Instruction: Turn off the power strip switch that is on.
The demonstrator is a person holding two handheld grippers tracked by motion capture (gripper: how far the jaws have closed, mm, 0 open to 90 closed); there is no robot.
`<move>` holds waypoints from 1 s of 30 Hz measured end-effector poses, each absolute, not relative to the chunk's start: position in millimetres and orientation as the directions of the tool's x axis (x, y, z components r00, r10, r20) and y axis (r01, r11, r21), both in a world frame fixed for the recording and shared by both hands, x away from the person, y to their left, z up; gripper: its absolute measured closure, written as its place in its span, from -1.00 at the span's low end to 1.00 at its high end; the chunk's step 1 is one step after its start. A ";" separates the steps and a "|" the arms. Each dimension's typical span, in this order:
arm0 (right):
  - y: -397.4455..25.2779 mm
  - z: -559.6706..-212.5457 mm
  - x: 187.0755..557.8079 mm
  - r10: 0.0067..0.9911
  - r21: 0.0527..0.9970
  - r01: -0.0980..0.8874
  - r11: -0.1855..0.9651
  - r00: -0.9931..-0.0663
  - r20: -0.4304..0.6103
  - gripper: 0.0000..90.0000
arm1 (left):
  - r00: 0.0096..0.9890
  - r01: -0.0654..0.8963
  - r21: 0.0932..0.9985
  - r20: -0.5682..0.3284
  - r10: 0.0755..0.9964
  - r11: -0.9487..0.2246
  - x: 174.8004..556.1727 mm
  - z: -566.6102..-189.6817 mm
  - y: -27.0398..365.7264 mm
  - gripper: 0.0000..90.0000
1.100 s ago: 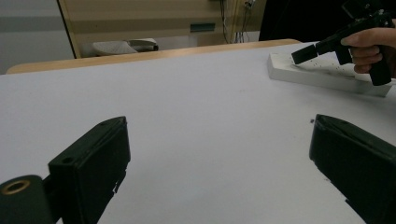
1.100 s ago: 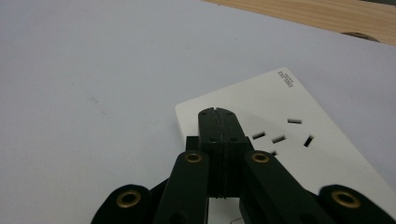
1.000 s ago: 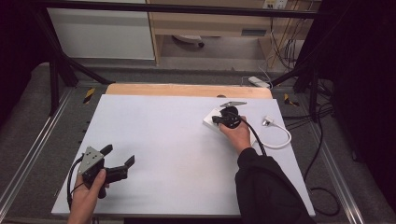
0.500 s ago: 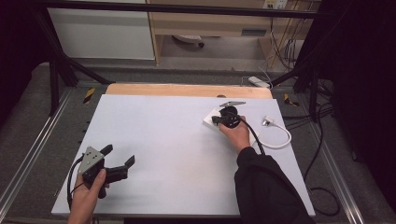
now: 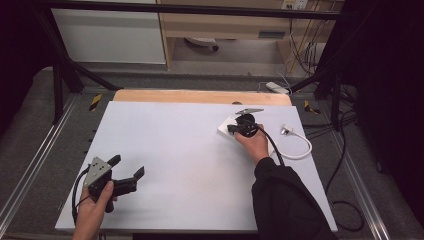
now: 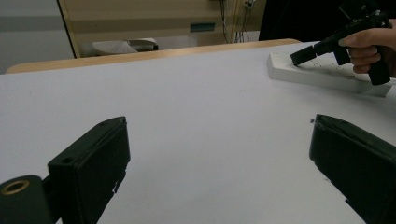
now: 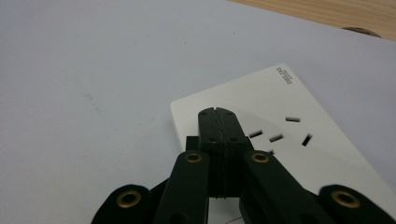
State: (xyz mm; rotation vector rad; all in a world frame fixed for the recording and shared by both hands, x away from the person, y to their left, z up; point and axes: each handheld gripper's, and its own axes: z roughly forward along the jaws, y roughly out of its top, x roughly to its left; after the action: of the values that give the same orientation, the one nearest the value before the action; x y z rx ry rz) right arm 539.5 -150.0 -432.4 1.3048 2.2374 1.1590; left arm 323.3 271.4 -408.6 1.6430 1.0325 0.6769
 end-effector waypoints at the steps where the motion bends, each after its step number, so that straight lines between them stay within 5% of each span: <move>1: -150.0 -432.3 539.6 0.831 0.766 0.587 0.262 -0.541 0.130 1.00 | 0.471 0.297 0.950 -0.059 0.880 -0.096 323.3 -408.6 271.3 -0.89; 30: -143.2 -428.7 545.6 0.810 0.733 0.592 0.336 -0.578 0.095 1.00 | 0.471 0.298 0.950 -0.060 0.880 -0.095 323.2 -408.7 271.0 -0.89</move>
State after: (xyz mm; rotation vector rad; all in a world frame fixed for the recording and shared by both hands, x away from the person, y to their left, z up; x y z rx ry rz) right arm 545.6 -143.2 -428.7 1.2555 2.3171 1.0864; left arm 323.2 271.0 -408.7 1.6431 1.0338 0.6758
